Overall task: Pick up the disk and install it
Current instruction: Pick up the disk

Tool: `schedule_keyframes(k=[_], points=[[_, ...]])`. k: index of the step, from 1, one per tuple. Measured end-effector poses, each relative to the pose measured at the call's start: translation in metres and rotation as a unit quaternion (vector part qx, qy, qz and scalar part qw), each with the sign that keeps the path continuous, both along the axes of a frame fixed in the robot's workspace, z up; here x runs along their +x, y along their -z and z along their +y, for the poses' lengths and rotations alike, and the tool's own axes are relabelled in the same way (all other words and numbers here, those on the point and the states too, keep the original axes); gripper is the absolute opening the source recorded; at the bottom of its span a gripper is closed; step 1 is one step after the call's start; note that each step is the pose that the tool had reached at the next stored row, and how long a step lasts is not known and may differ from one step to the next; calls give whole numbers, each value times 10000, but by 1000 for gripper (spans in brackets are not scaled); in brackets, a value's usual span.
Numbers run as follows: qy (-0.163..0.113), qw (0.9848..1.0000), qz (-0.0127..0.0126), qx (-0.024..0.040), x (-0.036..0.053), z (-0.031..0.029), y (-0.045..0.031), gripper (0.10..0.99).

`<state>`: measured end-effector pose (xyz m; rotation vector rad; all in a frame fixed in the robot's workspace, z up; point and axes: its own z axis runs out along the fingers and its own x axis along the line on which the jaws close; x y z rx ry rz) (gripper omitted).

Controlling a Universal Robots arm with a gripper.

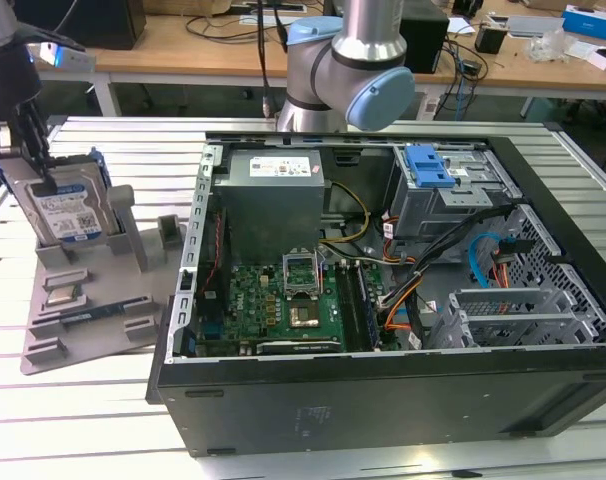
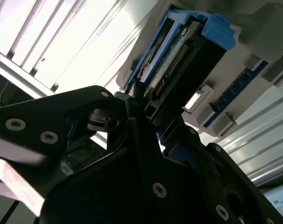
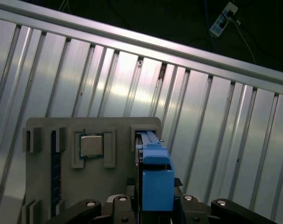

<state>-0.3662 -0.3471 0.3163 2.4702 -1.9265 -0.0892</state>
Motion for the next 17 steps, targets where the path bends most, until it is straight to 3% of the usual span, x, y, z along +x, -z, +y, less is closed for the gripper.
schedule_keyframes(k=[13, 17], points=[[0, 10000, 2, 0, 4, 22, -401, 369], [1, 10000, 2, 0, 4, 75, -527, 369]])
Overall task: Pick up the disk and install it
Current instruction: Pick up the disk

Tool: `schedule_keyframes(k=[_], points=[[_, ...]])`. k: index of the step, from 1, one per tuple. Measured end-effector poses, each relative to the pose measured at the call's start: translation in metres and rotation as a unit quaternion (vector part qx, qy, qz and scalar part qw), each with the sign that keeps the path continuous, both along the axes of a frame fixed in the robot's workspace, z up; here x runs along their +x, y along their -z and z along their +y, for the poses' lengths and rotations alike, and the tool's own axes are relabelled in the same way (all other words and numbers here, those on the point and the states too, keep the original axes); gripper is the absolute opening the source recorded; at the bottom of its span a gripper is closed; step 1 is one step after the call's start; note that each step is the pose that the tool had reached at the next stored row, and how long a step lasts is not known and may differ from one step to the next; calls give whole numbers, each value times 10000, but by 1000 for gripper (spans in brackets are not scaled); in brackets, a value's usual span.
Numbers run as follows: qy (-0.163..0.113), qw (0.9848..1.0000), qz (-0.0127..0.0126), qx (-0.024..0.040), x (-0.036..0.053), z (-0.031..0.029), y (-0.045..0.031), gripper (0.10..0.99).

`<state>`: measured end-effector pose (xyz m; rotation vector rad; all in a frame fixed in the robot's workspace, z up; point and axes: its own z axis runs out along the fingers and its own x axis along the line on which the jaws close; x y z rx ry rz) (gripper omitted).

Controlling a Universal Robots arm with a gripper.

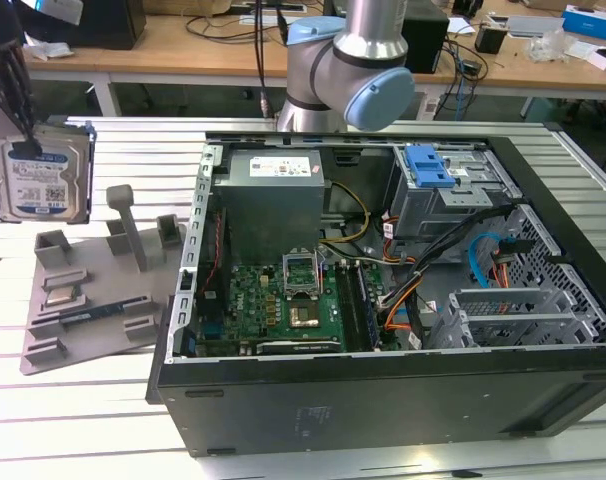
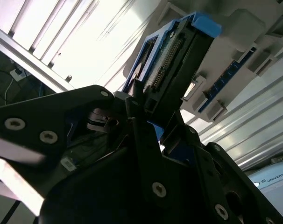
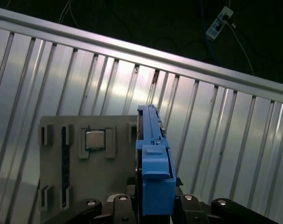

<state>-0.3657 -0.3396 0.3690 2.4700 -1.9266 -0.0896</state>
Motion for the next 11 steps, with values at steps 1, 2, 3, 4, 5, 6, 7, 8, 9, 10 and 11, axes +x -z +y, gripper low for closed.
schedule_keyframes(k=[1, 2, 3, 4, 5, 6, 7, 8, 9, 10, 11], points=[[-1, 10000, 0, 0, 0, 12, -31, 369], [0, 10000, -1, 0, 0, 23, -79, 369], [0, 10000, 0, 0, 0, 27, -128, 369], [-1, 10000, 0, 0, 1, 27, -167, 369], [-1, 10000, -1, 0, 1, 28, -231, 369], [0, 10000, 0, -1, 1, 30, -316, 369], [0, 10000, 0, 0, 1, 30, -382, 369], [0, 10000, 0, 0, 1, 31, -426, 369], [0, 10000, 0, 0, 1, 31, -490, 369], [0, 10000, 0, 0, 1, 32, -573, 369], [0, 10000, 1, 0, 2, 33, -661, 369]])
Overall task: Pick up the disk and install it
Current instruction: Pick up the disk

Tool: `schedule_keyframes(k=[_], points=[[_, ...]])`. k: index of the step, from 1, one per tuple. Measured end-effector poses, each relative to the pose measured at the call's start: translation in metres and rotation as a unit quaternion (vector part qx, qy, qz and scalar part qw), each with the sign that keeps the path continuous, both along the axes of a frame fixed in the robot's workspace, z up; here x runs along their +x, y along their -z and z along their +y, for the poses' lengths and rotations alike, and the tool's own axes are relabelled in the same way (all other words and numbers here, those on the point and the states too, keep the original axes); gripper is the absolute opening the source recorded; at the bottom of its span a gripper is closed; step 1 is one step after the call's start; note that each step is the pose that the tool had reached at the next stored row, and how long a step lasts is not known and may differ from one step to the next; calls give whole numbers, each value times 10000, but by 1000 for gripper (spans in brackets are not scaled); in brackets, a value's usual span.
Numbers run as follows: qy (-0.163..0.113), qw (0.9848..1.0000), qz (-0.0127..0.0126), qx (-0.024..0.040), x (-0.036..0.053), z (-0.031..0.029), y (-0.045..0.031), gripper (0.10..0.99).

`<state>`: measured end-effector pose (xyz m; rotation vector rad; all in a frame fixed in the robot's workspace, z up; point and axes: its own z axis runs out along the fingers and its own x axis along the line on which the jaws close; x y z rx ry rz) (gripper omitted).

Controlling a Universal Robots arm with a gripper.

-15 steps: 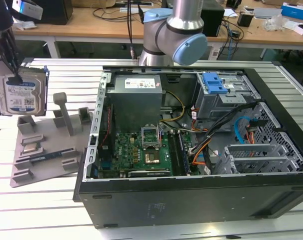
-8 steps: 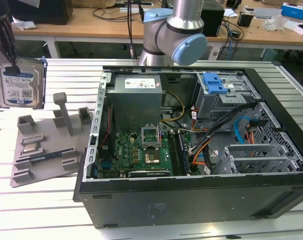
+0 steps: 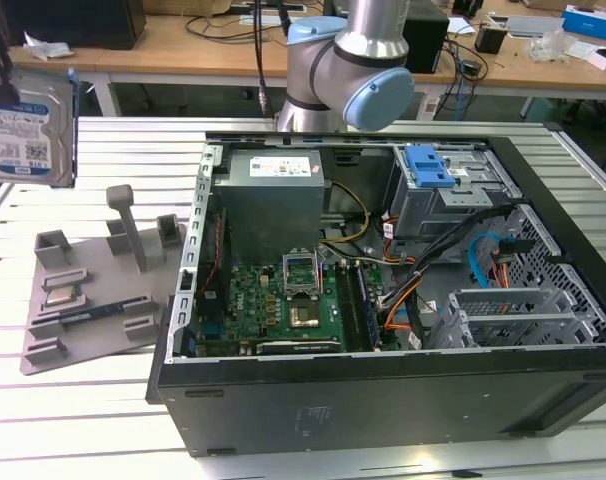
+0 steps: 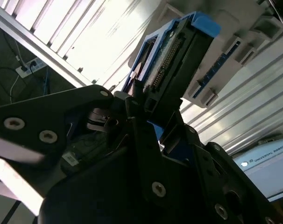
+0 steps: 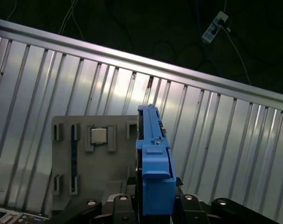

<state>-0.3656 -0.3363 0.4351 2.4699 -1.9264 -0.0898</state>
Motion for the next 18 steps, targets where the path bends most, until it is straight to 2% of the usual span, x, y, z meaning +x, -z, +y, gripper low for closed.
schedule_keyframes(k=[3, 5, 7, 11, 13, 16, 18], points=[[0, 10000, 0, 0, 0, 1, -130, 369], [0, 10000, 1, 0, 1, 2, -296, 369], [0, 10000, 0, 0, 1, 2, -396, 369], [0, 10000, 2, 0, 1, 2, -664, 369], [0, 10000, 2, 0, 1, 2, -726, 369], [52, 10000, 1, 0, 1, 2, -743, 369], [517, 9987, 2, 0, 1, 2, -742, 369]])
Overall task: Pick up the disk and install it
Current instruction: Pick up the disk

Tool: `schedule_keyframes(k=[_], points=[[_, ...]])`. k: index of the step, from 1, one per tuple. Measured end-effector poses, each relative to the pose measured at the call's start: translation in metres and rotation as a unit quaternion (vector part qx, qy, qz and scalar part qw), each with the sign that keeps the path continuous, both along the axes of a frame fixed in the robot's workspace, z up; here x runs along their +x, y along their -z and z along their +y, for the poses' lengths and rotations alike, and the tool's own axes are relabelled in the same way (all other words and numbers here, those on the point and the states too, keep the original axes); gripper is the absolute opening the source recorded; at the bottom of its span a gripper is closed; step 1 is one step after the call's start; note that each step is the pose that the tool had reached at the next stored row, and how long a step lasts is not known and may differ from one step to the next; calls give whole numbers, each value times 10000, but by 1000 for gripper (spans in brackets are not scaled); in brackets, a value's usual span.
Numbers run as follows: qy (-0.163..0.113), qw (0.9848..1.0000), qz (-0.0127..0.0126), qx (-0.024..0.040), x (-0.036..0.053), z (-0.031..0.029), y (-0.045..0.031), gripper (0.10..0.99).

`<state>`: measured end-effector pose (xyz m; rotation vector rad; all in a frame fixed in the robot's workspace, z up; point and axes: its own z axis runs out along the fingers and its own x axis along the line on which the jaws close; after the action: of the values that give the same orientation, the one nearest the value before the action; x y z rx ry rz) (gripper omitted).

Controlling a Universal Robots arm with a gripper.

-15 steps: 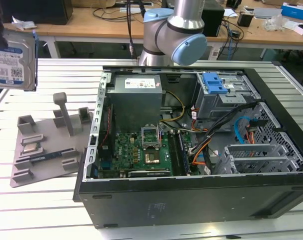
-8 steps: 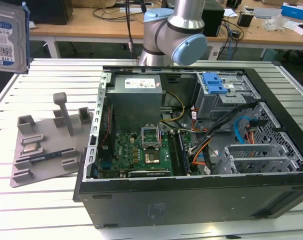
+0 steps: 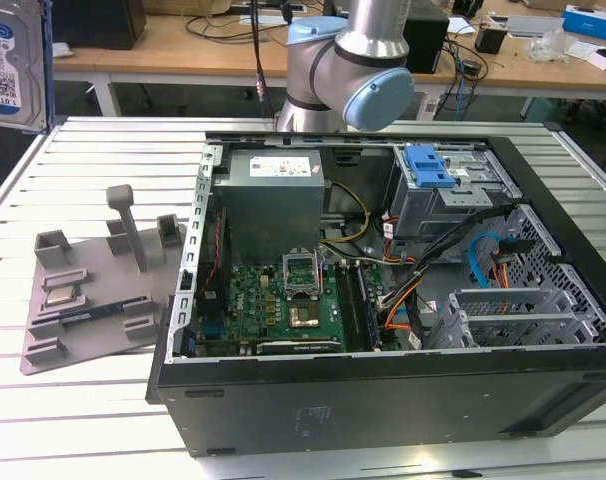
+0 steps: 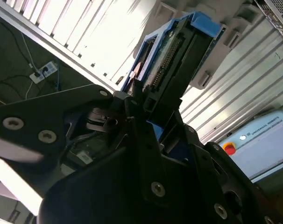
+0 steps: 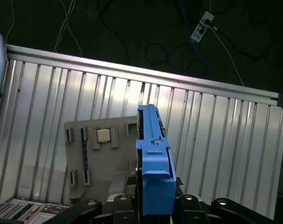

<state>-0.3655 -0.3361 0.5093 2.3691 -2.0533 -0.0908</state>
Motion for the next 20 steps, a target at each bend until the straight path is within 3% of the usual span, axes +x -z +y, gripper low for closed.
schedule_keyframes(k=[1, 9, 16, 20], points=[[119, 9999, 0, 0, 0, 0, 1, 369], [131, 9999, 0, 0, 26, -1, 0, 369], [131, 9999, 6, 0, 285, 0, 0, 369], [131, 9999, 12, 0, 486, 0, 0, 369]])
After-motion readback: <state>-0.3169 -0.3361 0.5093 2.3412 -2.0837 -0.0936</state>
